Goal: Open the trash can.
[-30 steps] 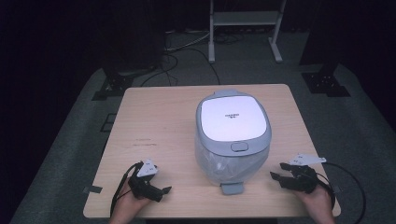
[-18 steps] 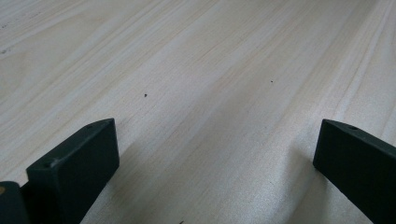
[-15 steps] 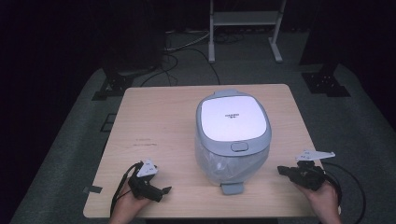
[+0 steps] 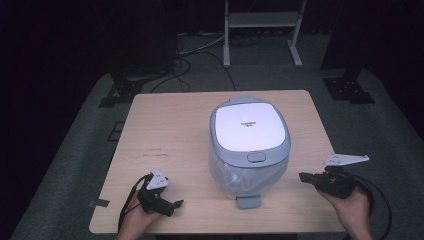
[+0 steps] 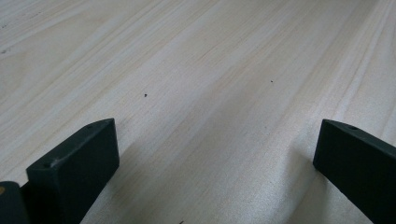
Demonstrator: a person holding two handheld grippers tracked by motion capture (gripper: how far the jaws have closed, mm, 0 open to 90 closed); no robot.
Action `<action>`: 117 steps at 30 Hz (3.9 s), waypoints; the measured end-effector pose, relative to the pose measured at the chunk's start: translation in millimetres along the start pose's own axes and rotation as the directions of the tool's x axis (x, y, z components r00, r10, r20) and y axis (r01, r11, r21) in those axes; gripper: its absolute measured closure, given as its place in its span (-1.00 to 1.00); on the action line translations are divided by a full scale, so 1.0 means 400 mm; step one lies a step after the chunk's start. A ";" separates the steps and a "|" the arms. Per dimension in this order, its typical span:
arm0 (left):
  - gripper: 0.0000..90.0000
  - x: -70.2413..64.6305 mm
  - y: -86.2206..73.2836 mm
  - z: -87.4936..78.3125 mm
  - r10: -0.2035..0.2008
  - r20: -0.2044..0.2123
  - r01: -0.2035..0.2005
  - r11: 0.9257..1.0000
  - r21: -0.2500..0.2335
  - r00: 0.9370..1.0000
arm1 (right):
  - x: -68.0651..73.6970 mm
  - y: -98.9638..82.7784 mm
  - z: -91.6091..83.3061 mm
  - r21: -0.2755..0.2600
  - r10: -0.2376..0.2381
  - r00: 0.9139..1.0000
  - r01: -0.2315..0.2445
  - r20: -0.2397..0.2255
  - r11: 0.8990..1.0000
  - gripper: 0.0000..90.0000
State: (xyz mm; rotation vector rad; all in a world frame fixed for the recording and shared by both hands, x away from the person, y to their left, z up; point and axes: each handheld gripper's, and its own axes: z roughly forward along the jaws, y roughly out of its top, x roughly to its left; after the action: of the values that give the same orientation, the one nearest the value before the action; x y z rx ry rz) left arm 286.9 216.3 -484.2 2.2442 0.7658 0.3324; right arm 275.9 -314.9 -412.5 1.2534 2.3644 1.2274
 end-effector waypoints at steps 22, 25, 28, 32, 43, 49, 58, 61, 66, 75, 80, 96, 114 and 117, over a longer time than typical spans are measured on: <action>-1.00 0.001 0.000 0.000 0.004 0.000 -0.004 1.000 0.003 1.000 | 0.050 0.127 -0.108 -0.128 -0.085 0.992 0.074 -0.088 0.989 1.00; -1.00 0.001 0.000 0.000 0.003 0.000 -0.003 1.000 0.003 1.000 | 0.057 0.144 -0.131 -0.152 -0.099 0.990 0.084 -0.096 0.985 1.00; -1.00 0.001 0.000 -0.001 0.004 0.000 -0.004 1.000 0.003 1.000 | 0.061 0.157 -0.147 -0.174 -0.111 0.988 0.091 -0.108 0.981 1.00; -1.00 0.000 0.000 0.000 0.003 0.000 -0.003 1.000 0.001 1.000 | 0.069 0.176 -0.168 -0.198 -0.122 0.985 0.096 -0.123 0.975 1.00; -1.00 0.000 0.000 0.000 0.003 -0.001 -0.003 1.000 0.001 1.000 | 0.094 0.218 -0.195 -0.254 -0.161 0.972 0.115 -0.169 0.960 1.00; -1.00 0.000 0.000 0.000 0.004 0.000 -0.003 1.000 0.001 1.000 | 0.114 0.244 -0.204 -0.288 -0.192 0.961 0.130 -0.199 0.949 1.00; -1.00 0.000 0.000 0.000 0.003 0.000 -0.003 1.000 0.001 1.000 | 0.141 0.273 -0.200 -0.312 -0.230 0.946 0.153 -0.229 0.938 1.00; -1.00 0.000 0.000 0.000 0.003 0.000 -0.003 1.000 0.001 1.000 | 0.149 0.280 -0.198 -0.317 -0.240 0.942 0.159 -0.237 0.935 1.00; -1.00 0.000 0.000 0.000 0.003 0.000 -0.003 1.000 0.001 1.000 | 0.164 0.293 -0.191 -0.321 -0.256 0.933 0.168 -0.253 0.932 1.00; -1.00 0.000 0.000 0.000 0.003 0.000 -0.003 1.000 0.001 1.000 | 0.192 0.312 -0.173 -0.328 -0.289 0.914 0.190 -0.286 0.925 1.00; -1.00 0.000 0.000 0.000 0.003 0.000 -0.003 1.000 0.001 1.000 | 0.212 0.323 -0.155 -0.325 -0.308 0.901 0.205 -0.305 0.923 1.00; -1.00 0.000 0.000 0.000 0.004 0.000 -0.004 1.000 0.001 1.000 | 0.259 0.346 -0.097 -0.293 -0.339 0.873 0.242 -0.349 0.925 1.00; -1.00 0.000 0.000 0.000 0.003 -0.001 -0.003 1.000 0.001 1.000 | 0.286 0.349 -0.069 -0.264 -0.349 0.875 0.268 -0.335 0.926 1.00; -1.00 0.000 0.000 0.000 0.003 -0.001 -0.003 1.000 0.001 1.000 | 0.288 0.348 -0.070 -0.262 -0.354 0.875 0.276 -0.329 0.925 1.00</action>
State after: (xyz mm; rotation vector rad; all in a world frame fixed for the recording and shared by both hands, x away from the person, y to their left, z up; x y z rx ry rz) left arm 286.9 216.5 -484.2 2.2468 0.7626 0.3343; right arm 273.0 -202.2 -268.4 0.5725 2.4701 1.6575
